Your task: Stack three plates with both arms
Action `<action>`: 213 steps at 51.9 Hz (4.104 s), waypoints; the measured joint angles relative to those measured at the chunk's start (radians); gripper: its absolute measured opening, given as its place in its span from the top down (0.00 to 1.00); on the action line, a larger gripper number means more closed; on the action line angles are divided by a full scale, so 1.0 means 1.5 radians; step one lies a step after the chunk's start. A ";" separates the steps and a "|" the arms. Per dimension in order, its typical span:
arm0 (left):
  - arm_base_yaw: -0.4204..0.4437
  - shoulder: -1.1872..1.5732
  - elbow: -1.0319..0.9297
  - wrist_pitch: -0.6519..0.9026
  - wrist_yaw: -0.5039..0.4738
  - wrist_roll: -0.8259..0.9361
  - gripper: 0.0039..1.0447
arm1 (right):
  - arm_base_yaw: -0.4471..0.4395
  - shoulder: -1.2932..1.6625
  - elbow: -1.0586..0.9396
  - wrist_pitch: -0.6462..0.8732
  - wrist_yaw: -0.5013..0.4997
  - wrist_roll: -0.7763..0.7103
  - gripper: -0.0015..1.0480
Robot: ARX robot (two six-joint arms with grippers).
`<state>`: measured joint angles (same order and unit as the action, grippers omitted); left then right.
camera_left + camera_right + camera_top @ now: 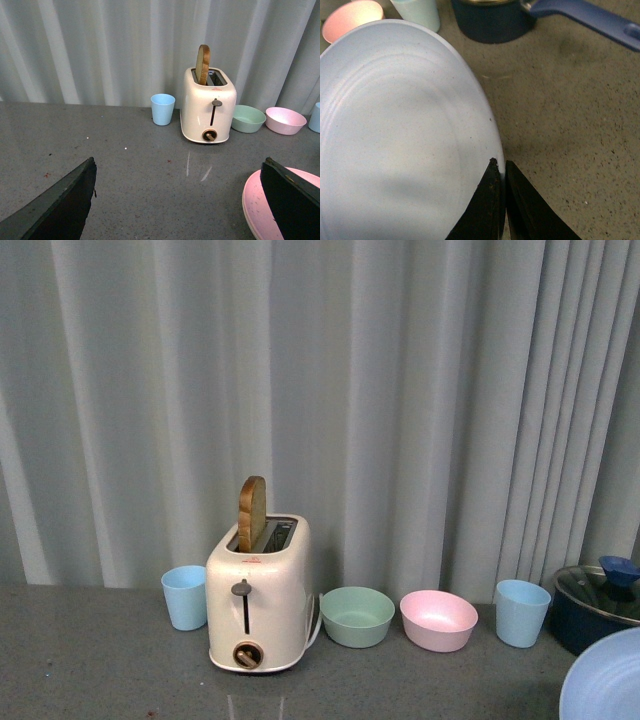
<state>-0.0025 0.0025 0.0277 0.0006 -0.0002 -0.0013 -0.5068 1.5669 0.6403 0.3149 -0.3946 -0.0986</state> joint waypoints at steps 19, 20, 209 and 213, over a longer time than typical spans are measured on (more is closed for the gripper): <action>0.000 0.000 0.000 0.000 0.000 0.000 0.06 | 0.151 -0.008 -0.002 0.083 -0.005 0.137 0.97; 0.000 0.000 0.000 0.000 0.000 0.000 0.06 | 0.165 -0.006 -0.003 0.087 -0.004 0.146 0.97; 0.000 0.000 0.000 0.000 0.000 0.000 0.06 | 0.335 -0.812 -0.423 0.022 0.262 0.067 0.97; 0.000 0.000 0.000 0.000 0.000 0.000 0.06 | 0.336 -0.837 -0.423 -0.002 0.262 0.067 0.97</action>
<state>-0.0025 0.0021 0.0277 0.0006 -0.0002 -0.0013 -0.0029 0.3107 0.0055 0.3126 -0.0010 0.0025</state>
